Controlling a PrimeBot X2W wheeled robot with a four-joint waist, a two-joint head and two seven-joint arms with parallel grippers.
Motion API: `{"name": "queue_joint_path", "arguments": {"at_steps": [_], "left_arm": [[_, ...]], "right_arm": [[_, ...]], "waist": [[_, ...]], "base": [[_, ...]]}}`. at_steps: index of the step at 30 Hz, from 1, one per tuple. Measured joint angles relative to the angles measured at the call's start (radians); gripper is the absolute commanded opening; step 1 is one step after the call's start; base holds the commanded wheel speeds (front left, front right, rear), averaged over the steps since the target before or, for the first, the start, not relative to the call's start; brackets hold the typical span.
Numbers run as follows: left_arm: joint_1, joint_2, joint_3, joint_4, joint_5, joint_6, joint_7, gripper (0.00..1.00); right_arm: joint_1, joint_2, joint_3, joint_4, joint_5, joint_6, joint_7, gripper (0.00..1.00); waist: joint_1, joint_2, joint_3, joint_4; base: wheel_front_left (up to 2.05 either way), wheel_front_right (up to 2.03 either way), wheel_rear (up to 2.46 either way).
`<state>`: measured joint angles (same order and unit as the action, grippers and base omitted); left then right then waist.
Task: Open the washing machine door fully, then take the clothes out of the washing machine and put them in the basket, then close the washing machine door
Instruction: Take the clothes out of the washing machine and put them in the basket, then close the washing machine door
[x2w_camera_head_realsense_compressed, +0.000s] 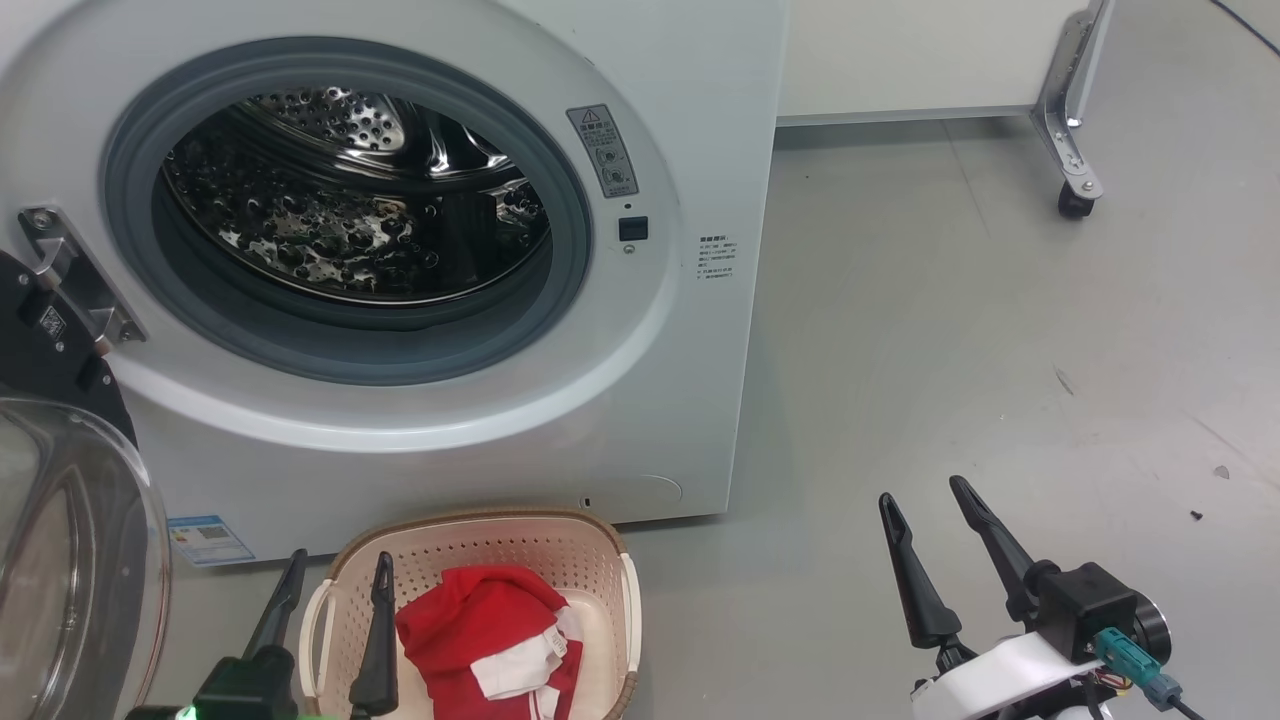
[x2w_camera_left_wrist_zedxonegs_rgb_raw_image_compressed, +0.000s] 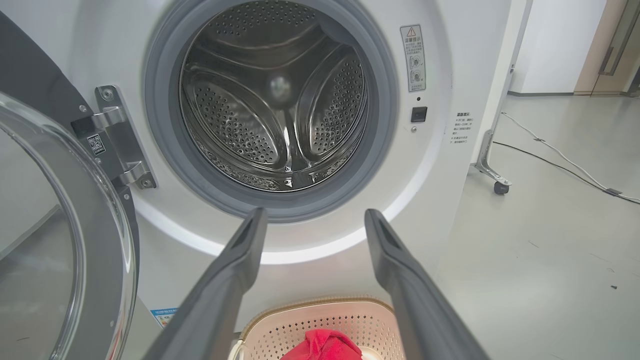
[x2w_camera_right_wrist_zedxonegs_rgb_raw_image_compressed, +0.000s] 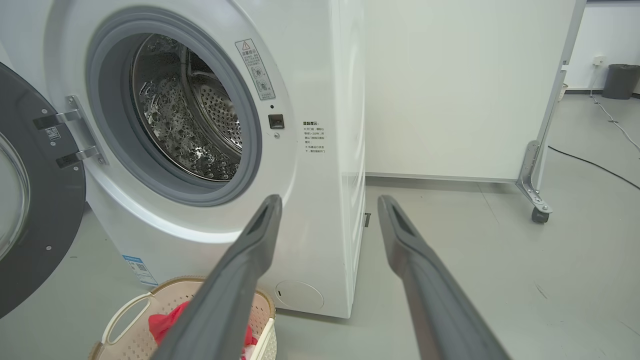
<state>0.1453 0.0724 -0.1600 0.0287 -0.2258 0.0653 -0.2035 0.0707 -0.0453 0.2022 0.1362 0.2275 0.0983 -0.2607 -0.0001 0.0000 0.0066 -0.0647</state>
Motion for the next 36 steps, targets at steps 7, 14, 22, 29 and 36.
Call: {"name": "queue_joint_path", "arguments": {"at_steps": [7, 14, 22, 29, 36], "left_arm": [[0.005, 0.0, -0.002, -0.014, 0.002, 0.004, 0.009, 1.0], [0.009, 0.003, -0.003, -0.038, 0.007, 0.009, 0.018, 1.0], [0.023, 0.003, -0.003, -0.046, 0.007, 0.01, 0.019, 1.0], [0.024, 0.004, -0.004, -0.066, 0.008, 0.01, 0.028, 1.0], [0.027, 0.005, -0.013, -0.074, 0.015, 0.009, 0.036, 1.0]], "right_arm": [[0.0, 0.0, 0.0, -0.002, 0.0, 0.0, 0.0, 1.0], [0.001, 0.0, 0.0, -0.005, 0.0, 0.0, 0.0, 1.0], [0.001, 0.001, 0.0, -0.007, 0.0, 0.0, 0.0, 1.0], [0.001, 0.001, 0.0, -0.009, 0.0, 0.0, 0.0, 1.0], [0.001, 0.001, 0.0, -0.009, 0.0, 0.0, 0.0, 1.0]], "waist": [[0.0, 0.0, -0.001, -0.002], [0.0, 0.0, -0.002, -0.003], [0.0, 0.0, -0.004, -0.004], [0.0, 0.0, -0.006, -0.004], [0.0, 0.0, -0.005, -0.003]], "base": [[-0.09, 0.09, 0.0], [-0.37, 0.37, 0.0], [-0.65, 0.65, 0.0], [-0.95, 0.95, 0.0], [-1.08, 1.08, 0.0]]}}
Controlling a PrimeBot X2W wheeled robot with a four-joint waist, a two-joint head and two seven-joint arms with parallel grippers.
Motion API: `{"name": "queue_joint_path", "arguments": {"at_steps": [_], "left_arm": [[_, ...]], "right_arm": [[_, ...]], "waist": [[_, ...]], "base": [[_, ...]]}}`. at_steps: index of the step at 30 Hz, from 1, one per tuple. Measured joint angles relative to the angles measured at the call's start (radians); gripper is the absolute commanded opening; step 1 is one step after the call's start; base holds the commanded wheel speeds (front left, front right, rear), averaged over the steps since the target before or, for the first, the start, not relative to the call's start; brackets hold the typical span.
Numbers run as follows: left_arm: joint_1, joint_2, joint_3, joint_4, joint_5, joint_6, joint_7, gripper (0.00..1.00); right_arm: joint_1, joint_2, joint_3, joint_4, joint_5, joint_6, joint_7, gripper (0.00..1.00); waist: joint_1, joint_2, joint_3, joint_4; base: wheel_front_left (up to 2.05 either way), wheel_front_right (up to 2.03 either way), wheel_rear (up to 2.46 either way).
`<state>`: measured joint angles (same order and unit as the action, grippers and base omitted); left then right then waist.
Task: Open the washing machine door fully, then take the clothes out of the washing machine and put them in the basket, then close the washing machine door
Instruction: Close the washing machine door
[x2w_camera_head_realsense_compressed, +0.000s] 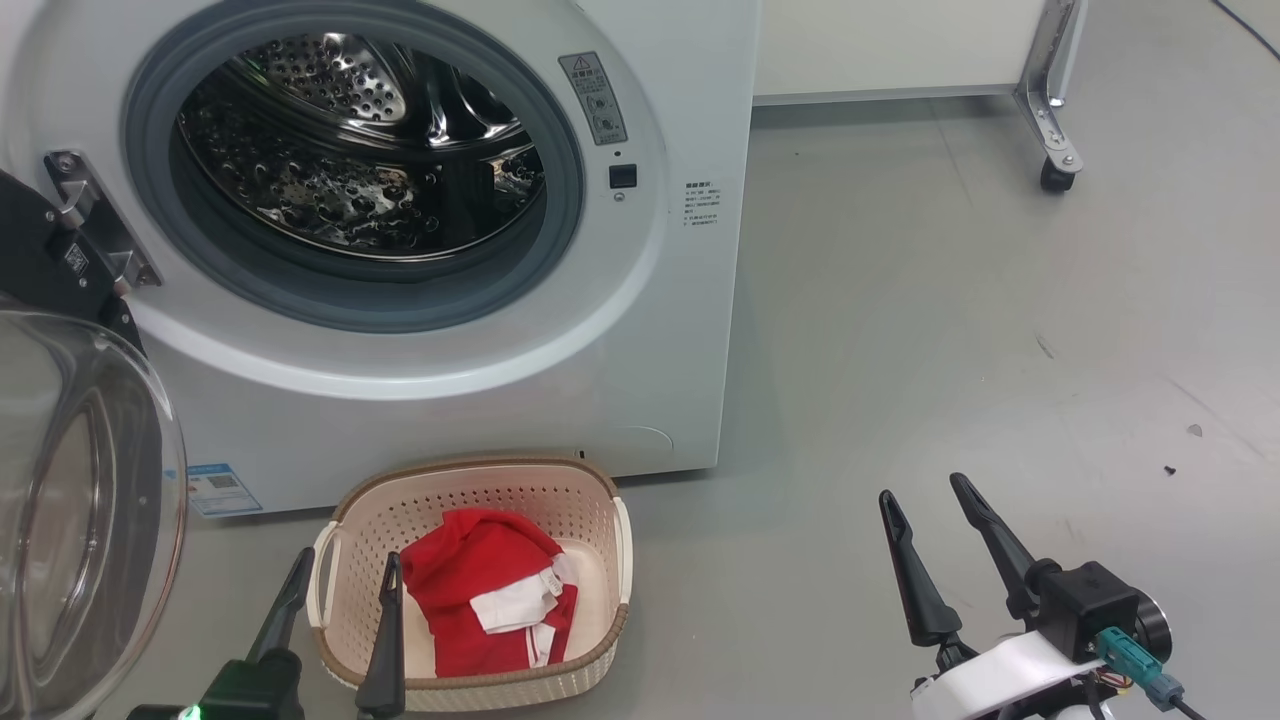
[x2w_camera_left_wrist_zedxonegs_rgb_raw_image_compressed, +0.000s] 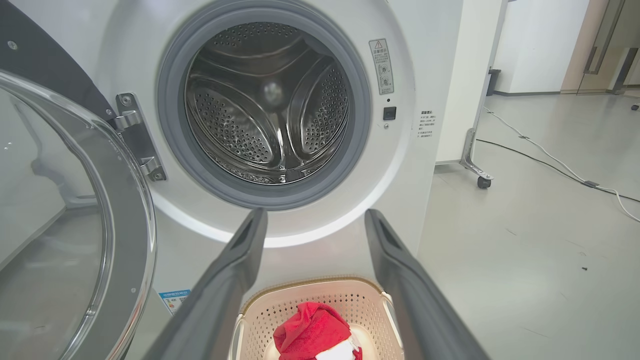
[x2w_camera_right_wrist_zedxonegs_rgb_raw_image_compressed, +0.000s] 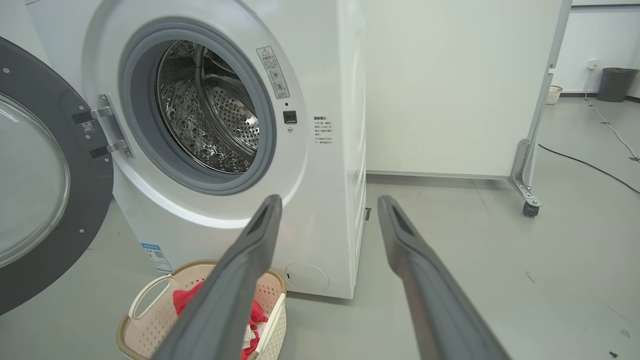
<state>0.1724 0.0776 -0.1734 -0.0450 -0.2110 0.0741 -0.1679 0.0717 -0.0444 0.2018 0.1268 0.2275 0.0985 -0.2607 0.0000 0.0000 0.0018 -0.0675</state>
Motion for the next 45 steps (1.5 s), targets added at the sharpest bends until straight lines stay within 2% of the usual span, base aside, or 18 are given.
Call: {"name": "queue_joint_path", "arguments": {"at_steps": [14, 32, 45], "left_arm": [[0.013, 0.004, 0.001, -0.024, 0.002, 0.0, 0.001, 1.0], [0.014, 0.005, 0.0, -0.031, 0.003, 0.001, 0.01, 1.0], [0.012, 0.005, -0.019, -0.032, 0.014, 0.001, 0.019, 1.0]], "right_arm": [[0.0, 0.0, -0.004, -0.003, 0.0, 0.0, 0.0, 1.0], [0.0, 0.001, -0.008, -0.004, 0.0, 0.0, 0.0, 1.0], [0.003, 0.001, -0.037, -0.017, 0.0, -0.001, 0.0, 1.0]], "waist": [[0.0, 0.0, 0.006, -0.001], [0.0, 0.0, 0.014, 0.004], [0.0, 0.0, 0.015, 0.081]], "base": [[-0.65, 0.65, 0.0], [-0.07, 0.07, 0.0], [0.0, 0.0, 0.0]]}}
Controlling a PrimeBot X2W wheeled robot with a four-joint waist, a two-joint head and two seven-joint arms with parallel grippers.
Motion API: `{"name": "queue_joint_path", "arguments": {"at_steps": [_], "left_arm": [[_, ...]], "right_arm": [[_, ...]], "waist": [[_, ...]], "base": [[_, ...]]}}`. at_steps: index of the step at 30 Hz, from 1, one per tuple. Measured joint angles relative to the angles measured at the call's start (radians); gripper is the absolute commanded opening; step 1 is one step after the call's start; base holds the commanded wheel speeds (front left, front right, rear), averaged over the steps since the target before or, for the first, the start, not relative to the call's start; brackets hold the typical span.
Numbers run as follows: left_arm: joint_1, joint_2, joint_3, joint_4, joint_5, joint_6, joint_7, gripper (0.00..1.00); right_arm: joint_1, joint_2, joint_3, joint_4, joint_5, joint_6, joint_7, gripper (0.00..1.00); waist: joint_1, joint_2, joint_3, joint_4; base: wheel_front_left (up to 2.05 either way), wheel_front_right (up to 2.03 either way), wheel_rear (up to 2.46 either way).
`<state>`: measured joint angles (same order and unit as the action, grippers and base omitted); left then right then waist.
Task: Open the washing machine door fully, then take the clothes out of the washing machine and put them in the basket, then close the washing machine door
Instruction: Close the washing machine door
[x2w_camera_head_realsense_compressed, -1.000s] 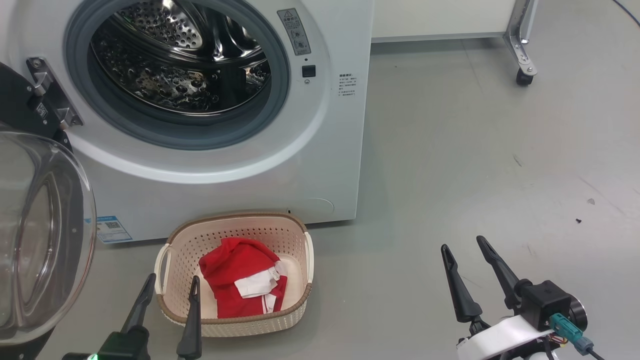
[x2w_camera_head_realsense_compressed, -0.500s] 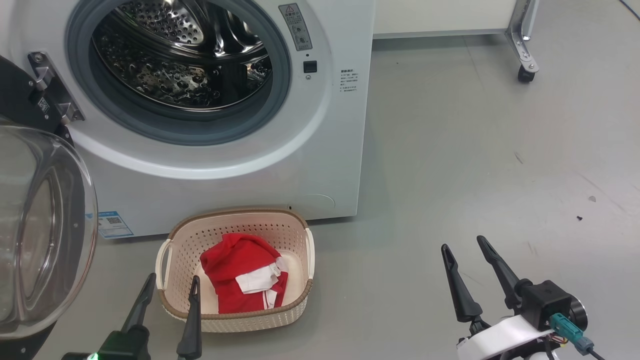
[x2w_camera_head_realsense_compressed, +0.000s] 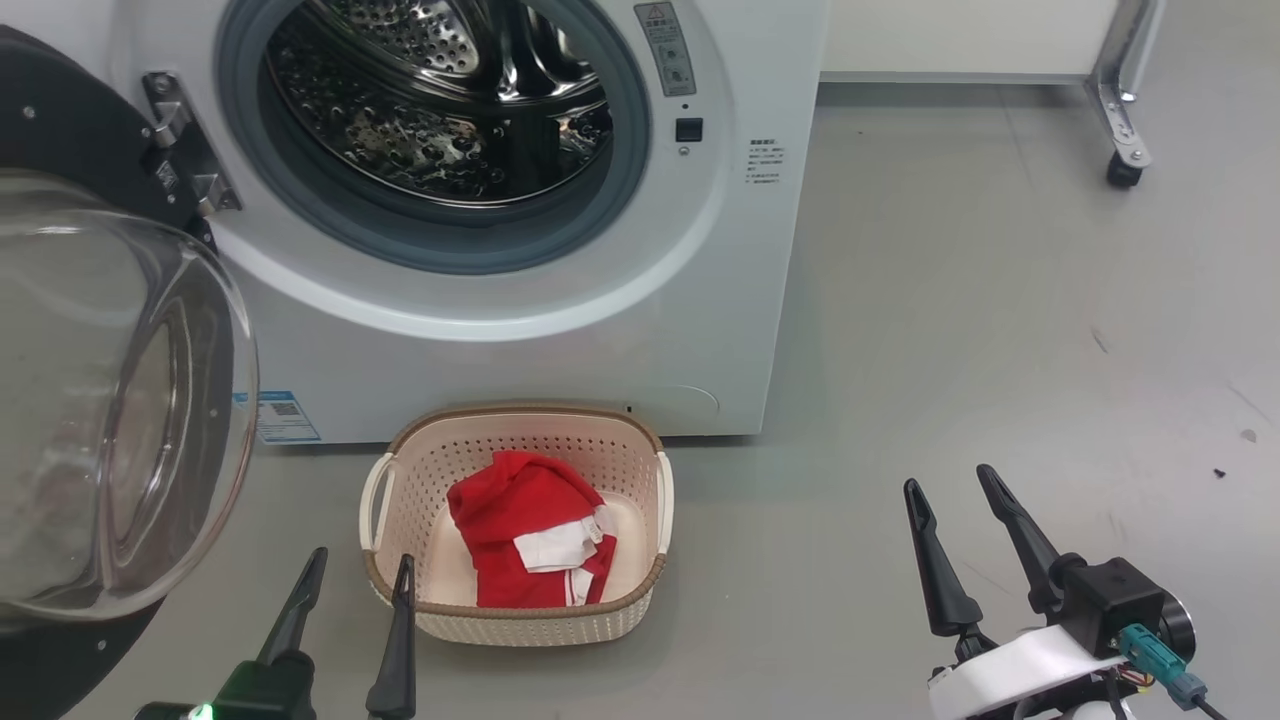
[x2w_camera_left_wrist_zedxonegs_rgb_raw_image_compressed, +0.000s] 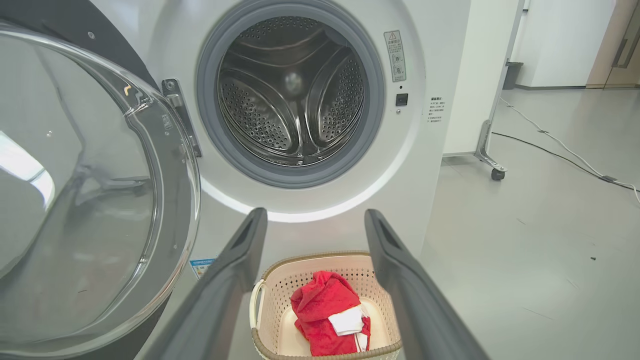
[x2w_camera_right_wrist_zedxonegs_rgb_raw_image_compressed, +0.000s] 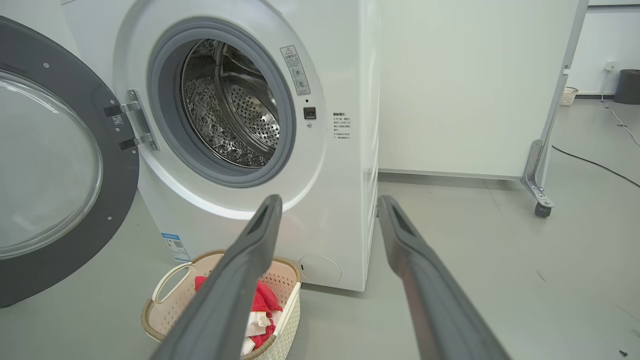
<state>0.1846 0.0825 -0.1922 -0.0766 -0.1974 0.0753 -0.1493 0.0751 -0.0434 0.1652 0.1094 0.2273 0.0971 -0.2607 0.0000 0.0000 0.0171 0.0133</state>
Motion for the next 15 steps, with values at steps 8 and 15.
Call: {"name": "queue_joint_path", "arguments": {"at_steps": [8, 15], "left_arm": [[0.0, 0.0, -0.002, 0.003, 0.004, 0.0, 0.0, 1.0], [0.0, 0.0, -0.003, 0.005, 0.004, 0.0, 0.003, 1.0]], "right_arm": [[0.011, 0.0, -0.001, -0.001, -0.001, 0.0, 0.0, 1.0], [0.015, 0.001, 0.002, 0.0, -0.001, 0.001, 0.0, 1.0]], "waist": [[0.0, 0.0, -0.003, 0.088], [0.0, 0.0, -0.01, 0.176]], "base": [[0.0, 0.0, 0.0], [0.0, 0.0, 0.0]]}}
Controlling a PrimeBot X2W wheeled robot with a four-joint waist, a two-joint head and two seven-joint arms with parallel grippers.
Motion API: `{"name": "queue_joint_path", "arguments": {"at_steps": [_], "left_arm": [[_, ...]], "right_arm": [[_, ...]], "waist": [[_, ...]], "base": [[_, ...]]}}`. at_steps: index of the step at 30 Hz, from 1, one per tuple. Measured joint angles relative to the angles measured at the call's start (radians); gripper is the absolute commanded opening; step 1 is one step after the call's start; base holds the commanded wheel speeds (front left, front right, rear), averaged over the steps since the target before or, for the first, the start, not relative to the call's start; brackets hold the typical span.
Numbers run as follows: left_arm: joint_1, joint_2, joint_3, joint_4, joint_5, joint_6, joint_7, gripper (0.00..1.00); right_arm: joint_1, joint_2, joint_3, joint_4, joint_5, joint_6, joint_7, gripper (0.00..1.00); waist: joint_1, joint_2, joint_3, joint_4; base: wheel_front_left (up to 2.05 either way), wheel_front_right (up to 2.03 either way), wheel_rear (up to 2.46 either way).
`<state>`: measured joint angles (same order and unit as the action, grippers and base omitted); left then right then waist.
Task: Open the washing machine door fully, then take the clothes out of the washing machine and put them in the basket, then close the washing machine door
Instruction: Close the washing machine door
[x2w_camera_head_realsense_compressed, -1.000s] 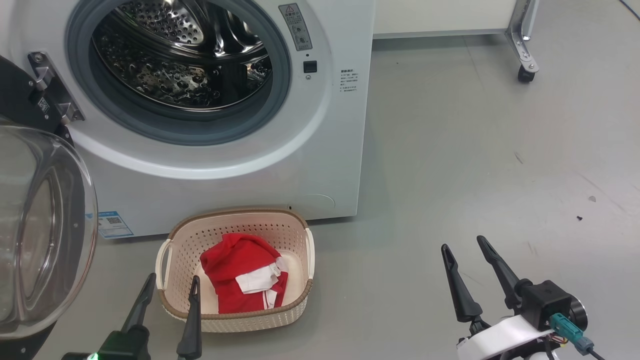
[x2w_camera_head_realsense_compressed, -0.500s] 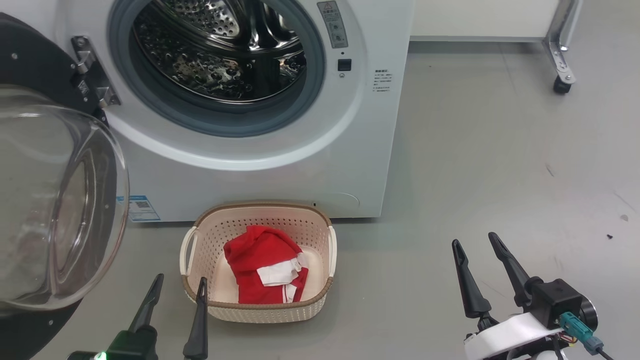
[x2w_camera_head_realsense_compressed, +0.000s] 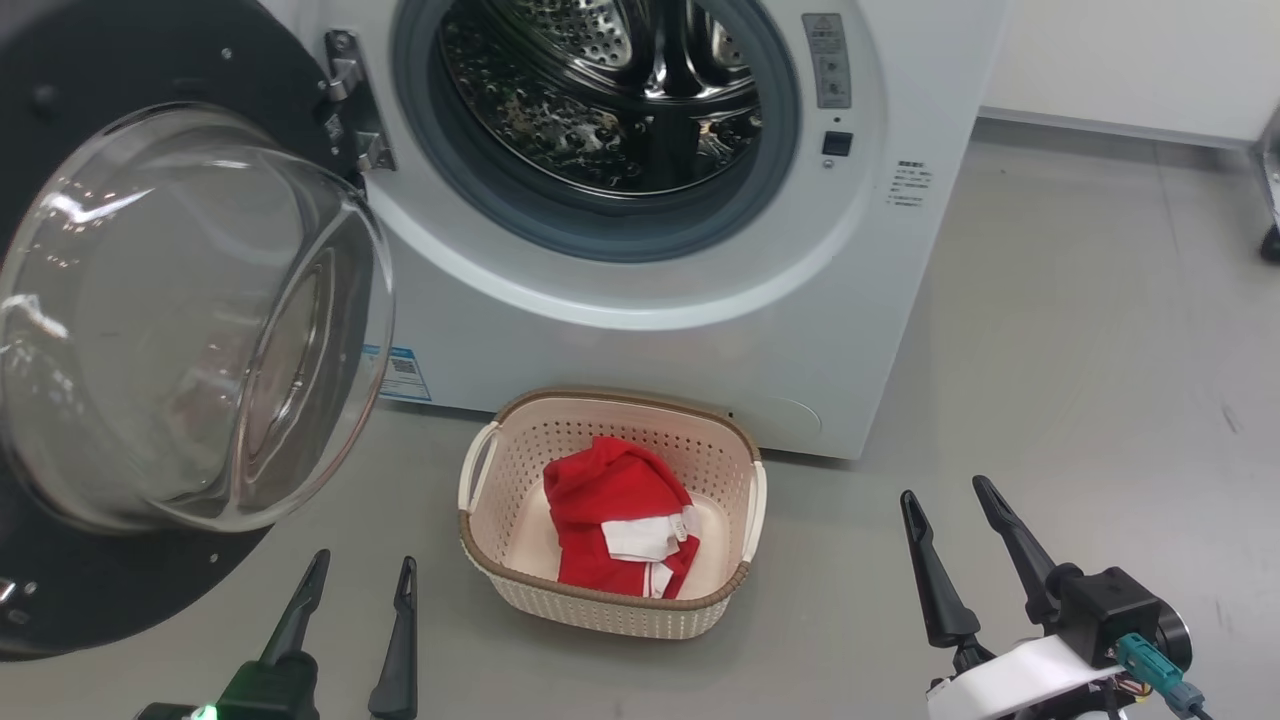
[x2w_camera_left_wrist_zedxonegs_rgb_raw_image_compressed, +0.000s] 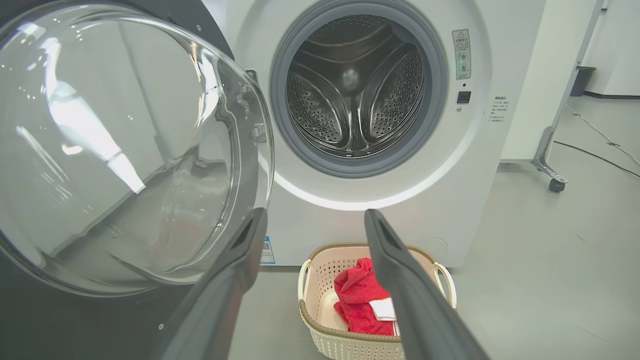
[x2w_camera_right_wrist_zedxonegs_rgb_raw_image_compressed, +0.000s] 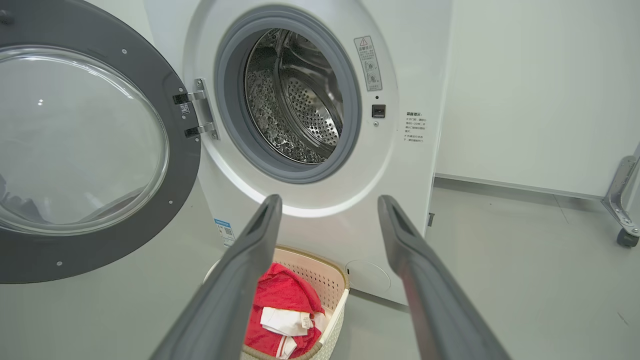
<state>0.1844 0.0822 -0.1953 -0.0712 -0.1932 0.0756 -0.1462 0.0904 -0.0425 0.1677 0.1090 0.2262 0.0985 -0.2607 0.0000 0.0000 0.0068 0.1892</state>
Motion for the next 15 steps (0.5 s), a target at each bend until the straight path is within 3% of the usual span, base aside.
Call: {"name": "queue_joint_path", "arguments": {"at_steps": [15], "left_arm": [[0.0, 0.001, 0.004, 0.002, 0.0, 0.008, 0.005, 1.0]], "right_arm": [[0.002, 0.002, 0.015, 0.002, 0.0, 0.005, 0.0, 1.0]], "waist": [[0.0, 0.0, -0.019, 0.177]], "base": [[0.0, 0.0, 0.0]]}}
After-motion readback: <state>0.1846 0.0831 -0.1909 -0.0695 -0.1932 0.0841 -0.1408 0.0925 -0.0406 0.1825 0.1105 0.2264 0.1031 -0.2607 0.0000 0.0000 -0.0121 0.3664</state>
